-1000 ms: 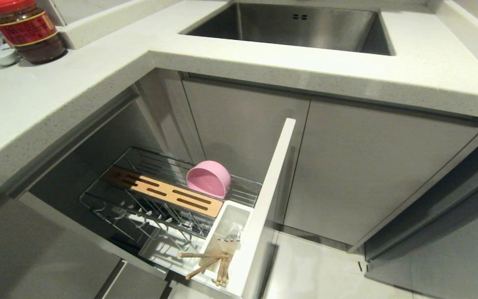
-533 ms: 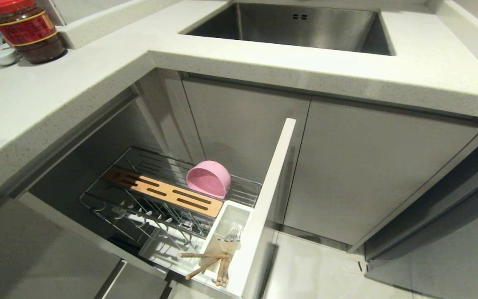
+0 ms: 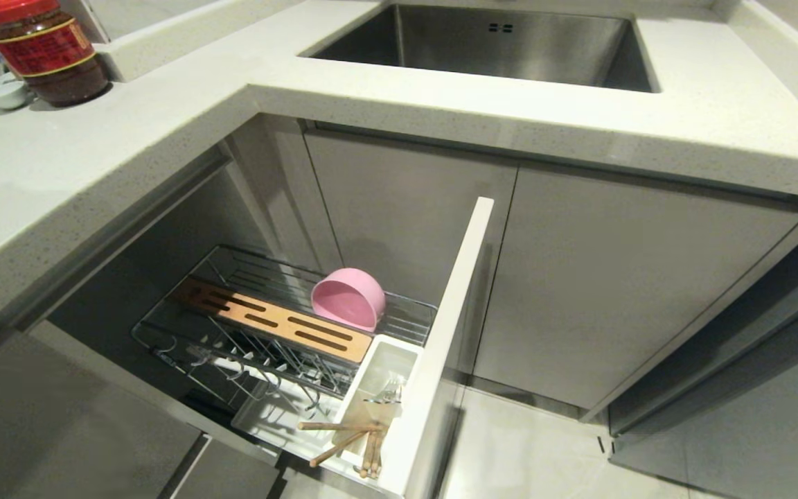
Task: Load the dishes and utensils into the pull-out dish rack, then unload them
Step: Take the plate out of the cupboard
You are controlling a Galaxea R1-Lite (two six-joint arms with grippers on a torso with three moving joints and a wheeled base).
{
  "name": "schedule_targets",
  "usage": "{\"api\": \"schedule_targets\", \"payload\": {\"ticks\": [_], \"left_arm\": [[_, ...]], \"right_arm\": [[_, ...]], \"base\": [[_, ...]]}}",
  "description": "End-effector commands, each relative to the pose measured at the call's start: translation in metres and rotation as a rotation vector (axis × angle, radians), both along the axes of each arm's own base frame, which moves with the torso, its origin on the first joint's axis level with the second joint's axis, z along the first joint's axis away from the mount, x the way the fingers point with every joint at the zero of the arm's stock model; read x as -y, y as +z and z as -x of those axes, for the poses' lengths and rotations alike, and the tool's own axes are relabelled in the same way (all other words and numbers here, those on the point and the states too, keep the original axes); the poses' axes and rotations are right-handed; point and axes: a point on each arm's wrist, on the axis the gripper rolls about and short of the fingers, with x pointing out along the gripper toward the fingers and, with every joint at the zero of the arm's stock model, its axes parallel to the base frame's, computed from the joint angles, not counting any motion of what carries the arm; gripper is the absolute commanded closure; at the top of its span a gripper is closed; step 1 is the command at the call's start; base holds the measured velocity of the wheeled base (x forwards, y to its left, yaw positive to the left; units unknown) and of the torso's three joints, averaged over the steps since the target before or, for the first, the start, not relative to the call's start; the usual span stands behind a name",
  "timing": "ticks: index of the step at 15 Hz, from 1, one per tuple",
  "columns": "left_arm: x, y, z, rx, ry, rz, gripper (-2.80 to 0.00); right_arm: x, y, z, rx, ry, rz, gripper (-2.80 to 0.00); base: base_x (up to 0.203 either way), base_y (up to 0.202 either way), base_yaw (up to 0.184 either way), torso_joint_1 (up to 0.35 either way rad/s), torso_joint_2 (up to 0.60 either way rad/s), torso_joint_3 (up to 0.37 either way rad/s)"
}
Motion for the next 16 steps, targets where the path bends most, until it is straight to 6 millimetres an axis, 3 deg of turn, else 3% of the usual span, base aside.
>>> {"api": "schedule_targets", "payload": {"ticks": [1, 9, 10, 16], "left_arm": [[0.005, -0.007, -0.02, -0.06, -0.035, -0.004, 0.0], [0.007, -0.008, -0.026, -0.067, -0.049, -0.004, 0.0], [0.007, -0.007, -0.026, -0.059, -0.048, -0.001, -2.8], [0.007, 0.002, -0.016, 0.032, -0.049, 0.005, -2.8]], "right_arm": [[0.0, -0.007, -0.002, -0.026, 0.0, 0.0, 0.0], [0.0, -0.007, -0.002, -0.024, 0.0, 0.0, 0.0], [0.0, -0.007, -0.002, -0.024, 0.0, 0.0, 0.0], [0.0, -0.007, -0.002, -0.024, 0.0, 0.0, 0.0]], "base": [[0.0, 0.0, 0.0, 0.0, 0.0, 0.0], [0.0, 0.0, 0.0, 0.0, 0.0, 0.0], [0.0, 0.0, 0.0, 0.0, 0.0, 0.0], [0.0, 0.0, 0.0, 0.0, 0.0, 0.0]]}}
